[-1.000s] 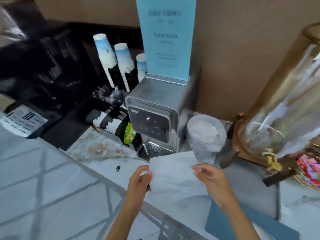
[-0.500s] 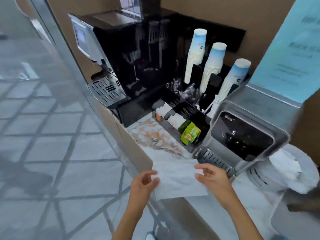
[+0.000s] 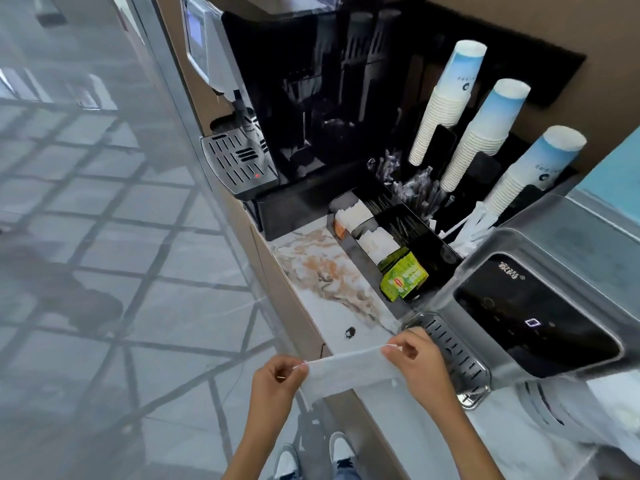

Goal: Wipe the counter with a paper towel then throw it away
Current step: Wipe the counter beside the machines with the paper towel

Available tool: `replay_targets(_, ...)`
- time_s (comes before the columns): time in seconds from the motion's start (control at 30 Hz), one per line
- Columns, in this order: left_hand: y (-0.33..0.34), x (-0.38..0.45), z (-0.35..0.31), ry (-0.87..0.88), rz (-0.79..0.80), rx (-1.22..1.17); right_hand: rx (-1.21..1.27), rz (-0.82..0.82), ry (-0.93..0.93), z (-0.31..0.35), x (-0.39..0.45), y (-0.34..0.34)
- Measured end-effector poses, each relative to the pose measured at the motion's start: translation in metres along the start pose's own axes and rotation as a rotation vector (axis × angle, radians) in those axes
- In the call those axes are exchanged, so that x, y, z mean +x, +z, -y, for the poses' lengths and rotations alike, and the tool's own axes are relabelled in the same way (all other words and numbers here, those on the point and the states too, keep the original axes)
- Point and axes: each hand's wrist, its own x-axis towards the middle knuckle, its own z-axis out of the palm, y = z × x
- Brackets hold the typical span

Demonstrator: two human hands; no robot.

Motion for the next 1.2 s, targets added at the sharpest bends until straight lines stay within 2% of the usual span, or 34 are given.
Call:
replay_targets(0.2, 0.024, 0.007, 0.007, -0.105, -0.040, -0.042, -0.263, 0.031, 0.029, -0.011, 0.032, 0.001)
replay_targets(0.33, 0.041, 0.024, 0.009, -0.116, -0.097, -0.029, -0.416, 0.038, 0.033, -0.011, 0.060, 0.014)
replay_targets(0.5, 0.048, 0.054, 0.022, -0.174, -0.166, -0.028, -0.658, 0.108, -0.072, -0.016, 0.088, 0.036)
replay_targets(0.63, 0.053, 0.066, 0.033, -0.203, -0.175, 0.016, -0.712, 0.094, -0.063, -0.018, 0.097, 0.048)
replay_targets(0.73, 0.057, 0.072, 0.037, -0.223, -0.189, 0.047, -0.768, 0.095, -0.218, -0.026, 0.086, 0.056)
replay_targets(0.8, 0.058, 0.074, 0.040, -0.226, -0.190, 0.053, -0.776, 0.140, -0.299, -0.036, 0.074, 0.061)
replay_targets(1.2, 0.056, 0.083, 0.049, -0.188, -0.199, 0.080, -0.864, 0.317, -0.430, -0.076, 0.057, 0.078)
